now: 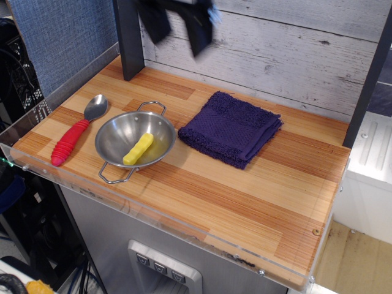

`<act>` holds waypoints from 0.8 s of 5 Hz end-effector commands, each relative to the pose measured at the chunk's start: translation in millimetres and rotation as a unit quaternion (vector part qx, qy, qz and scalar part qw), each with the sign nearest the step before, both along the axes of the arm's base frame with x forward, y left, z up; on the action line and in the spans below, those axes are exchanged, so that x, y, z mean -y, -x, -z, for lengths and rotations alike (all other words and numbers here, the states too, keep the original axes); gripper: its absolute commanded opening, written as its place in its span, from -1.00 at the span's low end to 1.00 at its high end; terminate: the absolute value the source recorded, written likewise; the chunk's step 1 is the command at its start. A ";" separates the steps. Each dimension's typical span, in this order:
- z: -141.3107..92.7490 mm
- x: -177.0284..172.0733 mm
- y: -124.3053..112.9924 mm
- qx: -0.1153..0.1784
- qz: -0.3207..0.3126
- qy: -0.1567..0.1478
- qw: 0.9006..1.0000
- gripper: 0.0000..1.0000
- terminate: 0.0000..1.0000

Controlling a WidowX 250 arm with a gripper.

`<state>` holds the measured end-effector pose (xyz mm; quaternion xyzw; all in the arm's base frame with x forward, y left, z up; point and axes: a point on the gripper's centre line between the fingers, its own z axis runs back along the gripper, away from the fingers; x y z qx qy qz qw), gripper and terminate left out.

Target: Move the blue cloth to the front edge of the table.

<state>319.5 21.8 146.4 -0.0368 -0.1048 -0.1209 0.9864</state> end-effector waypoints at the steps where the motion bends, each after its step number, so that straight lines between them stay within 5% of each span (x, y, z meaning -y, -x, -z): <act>1: 44.7 -1.4 -35.8 -0.010 -0.004 -0.053 0.999 1.00 -1.00; 4: 80.1 -1.2 -35.6 -0.035 -0.018 -0.071 0.997 1.00 -1.00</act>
